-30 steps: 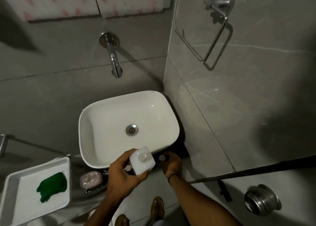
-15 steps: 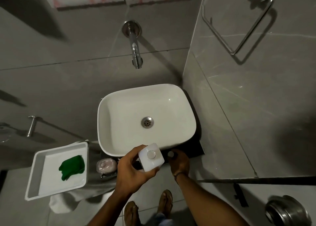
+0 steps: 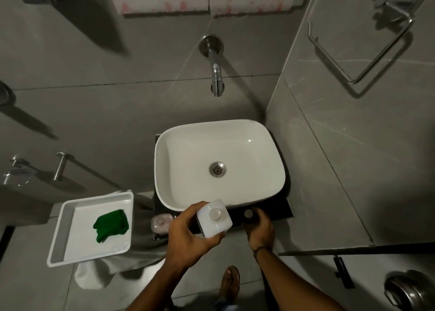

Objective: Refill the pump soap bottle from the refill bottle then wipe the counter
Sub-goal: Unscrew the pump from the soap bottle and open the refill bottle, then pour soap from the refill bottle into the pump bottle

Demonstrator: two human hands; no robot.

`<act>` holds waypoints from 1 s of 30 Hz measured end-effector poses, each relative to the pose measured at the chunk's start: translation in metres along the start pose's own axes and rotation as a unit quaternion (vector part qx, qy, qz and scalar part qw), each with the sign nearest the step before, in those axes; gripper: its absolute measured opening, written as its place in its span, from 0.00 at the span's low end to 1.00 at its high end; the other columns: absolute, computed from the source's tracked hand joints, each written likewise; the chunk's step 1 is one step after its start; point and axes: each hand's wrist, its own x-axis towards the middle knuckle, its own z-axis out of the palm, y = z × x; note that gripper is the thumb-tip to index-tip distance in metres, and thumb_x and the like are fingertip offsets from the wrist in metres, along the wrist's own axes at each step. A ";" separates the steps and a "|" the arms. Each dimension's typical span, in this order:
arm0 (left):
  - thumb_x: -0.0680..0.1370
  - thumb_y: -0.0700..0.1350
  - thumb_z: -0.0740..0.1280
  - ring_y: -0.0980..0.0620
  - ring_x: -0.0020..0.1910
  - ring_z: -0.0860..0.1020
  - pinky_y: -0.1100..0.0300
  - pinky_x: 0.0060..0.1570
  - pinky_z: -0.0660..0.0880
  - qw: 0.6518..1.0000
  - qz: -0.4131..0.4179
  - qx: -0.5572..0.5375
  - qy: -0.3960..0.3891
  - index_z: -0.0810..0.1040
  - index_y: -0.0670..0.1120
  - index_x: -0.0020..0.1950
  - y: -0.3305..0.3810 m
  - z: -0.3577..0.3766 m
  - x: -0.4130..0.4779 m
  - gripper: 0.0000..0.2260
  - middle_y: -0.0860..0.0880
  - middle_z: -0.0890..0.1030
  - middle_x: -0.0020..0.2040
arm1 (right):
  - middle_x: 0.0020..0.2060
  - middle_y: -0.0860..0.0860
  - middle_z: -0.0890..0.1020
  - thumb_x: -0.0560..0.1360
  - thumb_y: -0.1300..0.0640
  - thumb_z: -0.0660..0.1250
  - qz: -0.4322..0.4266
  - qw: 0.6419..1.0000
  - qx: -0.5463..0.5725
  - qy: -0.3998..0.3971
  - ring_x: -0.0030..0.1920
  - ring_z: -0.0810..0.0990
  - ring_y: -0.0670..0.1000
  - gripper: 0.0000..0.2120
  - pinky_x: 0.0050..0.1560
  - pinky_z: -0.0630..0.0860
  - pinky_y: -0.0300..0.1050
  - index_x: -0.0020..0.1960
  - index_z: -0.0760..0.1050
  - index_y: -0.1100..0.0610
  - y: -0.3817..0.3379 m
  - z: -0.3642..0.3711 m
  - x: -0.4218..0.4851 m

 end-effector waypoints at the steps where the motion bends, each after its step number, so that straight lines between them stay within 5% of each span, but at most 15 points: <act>1: 0.62 0.49 0.87 0.51 0.59 0.86 0.57 0.55 0.85 1.000 0.003 -0.006 -0.004 0.83 0.56 0.63 -0.001 -0.005 0.000 0.31 0.57 0.88 0.58 | 0.60 0.54 0.83 0.74 0.67 0.73 -0.011 1.000 -0.010 0.003 0.61 0.81 0.58 0.20 0.57 0.80 0.49 0.64 0.80 0.57 -0.001 0.002 -0.005; 4: 0.63 0.48 0.87 0.51 0.58 0.86 0.59 0.55 0.85 1.000 0.006 -0.014 -0.018 0.83 0.58 0.63 -0.004 -0.020 0.002 0.30 0.57 0.88 0.58 | 0.64 0.57 0.80 0.72 0.70 0.74 -0.028 0.999 -0.020 0.018 0.65 0.79 0.59 0.24 0.64 0.78 0.55 0.67 0.78 0.59 -0.012 0.008 -0.025; 8: 0.63 0.50 0.87 0.53 0.55 0.87 0.61 0.49 0.85 1.000 0.011 -0.024 -0.008 0.81 0.63 0.60 -0.008 -0.040 0.002 0.29 0.59 0.88 0.56 | 0.64 0.49 0.80 0.72 0.73 0.69 -0.062 0.998 -0.006 0.030 0.59 0.81 0.52 0.31 0.56 0.78 0.43 0.66 0.74 0.44 -0.033 0.013 -0.064; 11: 0.63 0.50 0.87 0.56 0.55 0.86 0.64 0.50 0.84 1.000 0.010 -0.029 -0.006 0.81 0.64 0.60 -0.011 -0.049 0.002 0.29 0.61 0.87 0.55 | 0.71 0.32 0.69 0.68 0.72 0.69 -0.118 0.990 -0.012 -0.076 0.68 0.72 0.37 0.43 0.64 0.73 0.37 0.70 0.66 0.33 -0.049 0.016 -0.102; 14: 0.62 0.49 0.87 0.60 0.54 0.86 0.71 0.49 0.80 0.999 0.013 -0.050 -0.010 0.82 0.59 0.60 -0.012 -0.058 0.001 0.29 0.63 0.87 0.55 | 0.74 0.34 0.67 0.65 0.63 0.73 -0.179 0.969 0.004 -0.172 0.75 0.65 0.39 0.49 0.73 0.67 0.36 0.78 0.57 0.38 -0.059 0.027 -0.138; 17: 0.61 0.51 0.87 0.60 0.53 0.86 0.72 0.48 0.79 0.997 0.015 -0.068 -0.019 0.81 0.59 0.58 -0.013 -0.062 0.000 0.28 0.63 0.86 0.54 | 0.66 0.37 0.77 0.61 0.53 0.81 -0.156 0.979 0.048 -0.125 0.67 0.76 0.40 0.49 0.64 0.77 0.39 0.76 0.62 0.38 -0.079 0.044 -0.159; 20: 0.59 0.57 0.88 0.57 0.55 0.85 0.69 0.50 0.81 0.994 0.004 -0.098 -0.040 0.80 0.59 0.59 -0.011 -0.068 0.000 0.32 0.61 0.86 0.54 | 0.60 0.42 0.83 0.61 0.50 0.78 -0.115 0.983 0.137 -0.039 0.61 0.82 0.46 0.38 0.60 0.82 0.53 0.69 0.72 0.37 -0.098 0.064 -0.167; 23: 0.63 0.66 0.85 0.54 0.60 0.84 0.61 0.56 0.83 0.988 0.011 -0.124 -0.096 0.80 0.58 0.65 -0.014 -0.083 0.006 0.34 0.58 0.86 0.59 | 0.58 0.38 0.83 0.62 0.45 0.77 -0.109 0.976 0.186 0.013 0.59 0.83 0.43 0.31 0.54 0.83 0.40 0.64 0.74 0.33 -0.110 0.077 -0.173; 27: 0.71 0.73 0.73 0.61 0.67 0.80 0.63 0.64 0.79 0.994 0.011 -0.083 -0.077 0.78 0.59 0.71 -0.052 -0.123 0.020 0.33 0.61 0.82 0.66 | 0.57 0.42 0.85 0.61 0.59 0.84 -0.114 0.974 0.190 0.045 0.57 0.85 0.46 0.35 0.57 0.82 0.53 0.61 0.76 0.37 -0.111 0.085 -0.171; 30: 0.65 0.73 0.78 0.66 0.68 0.77 0.63 0.65 0.75 0.996 -0.054 -0.030 -0.064 0.75 0.61 0.73 -0.097 -0.152 0.022 0.40 0.65 0.79 0.68 | 0.55 0.43 0.85 0.60 0.68 0.83 -0.117 0.973 0.187 0.068 0.55 0.85 0.46 0.38 0.56 0.83 0.52 0.57 0.77 0.35 -0.111 0.083 -0.169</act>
